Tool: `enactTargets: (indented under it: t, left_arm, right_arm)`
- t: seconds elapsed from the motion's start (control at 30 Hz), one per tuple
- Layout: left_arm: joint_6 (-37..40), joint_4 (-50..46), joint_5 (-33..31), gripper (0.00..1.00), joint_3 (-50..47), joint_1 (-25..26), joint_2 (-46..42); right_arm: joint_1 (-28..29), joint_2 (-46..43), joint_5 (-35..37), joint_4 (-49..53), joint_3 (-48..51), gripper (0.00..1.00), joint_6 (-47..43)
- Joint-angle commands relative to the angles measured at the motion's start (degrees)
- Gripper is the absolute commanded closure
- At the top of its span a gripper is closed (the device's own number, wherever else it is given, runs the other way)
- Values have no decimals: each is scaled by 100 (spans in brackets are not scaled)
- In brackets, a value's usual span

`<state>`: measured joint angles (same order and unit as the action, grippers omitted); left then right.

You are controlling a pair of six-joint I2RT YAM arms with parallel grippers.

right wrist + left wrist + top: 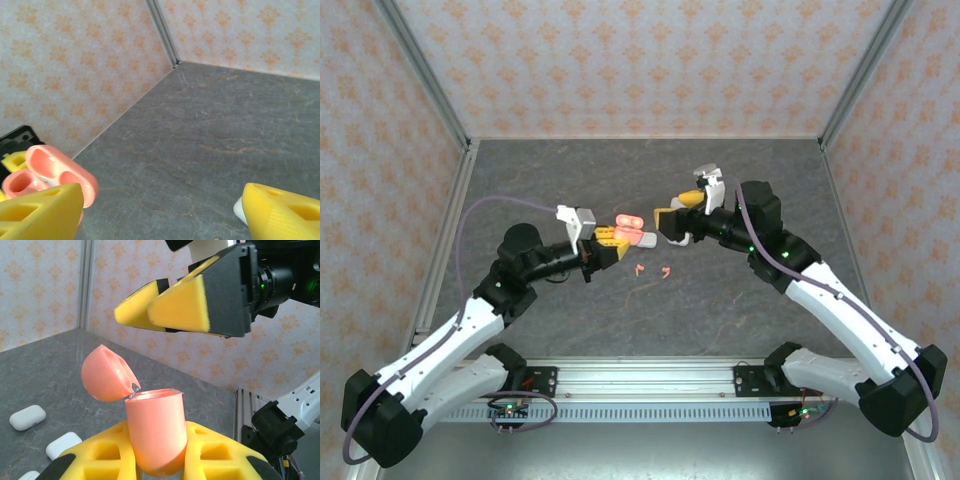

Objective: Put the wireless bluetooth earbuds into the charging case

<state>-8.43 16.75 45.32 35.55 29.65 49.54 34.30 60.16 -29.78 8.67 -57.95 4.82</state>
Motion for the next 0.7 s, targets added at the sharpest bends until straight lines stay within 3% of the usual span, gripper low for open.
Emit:
enactTargets:
  t: [0.0, 0.23, 0.67]
  left_arm:
    - [238, -95, -67, 100, -116, 41, -352]
    - [375, -365, -16, 100, -189, 41, -935]
    - [327, -400, -23, 100, -171, 42, -1244]
  right_arm:
    - [-29, 24, 220, 263, 302, 23, 345]
    - [-16, 898, -81, 189, 631, 41, 683]
    - [447, 3510, 103, 439, -342, 52, 375]
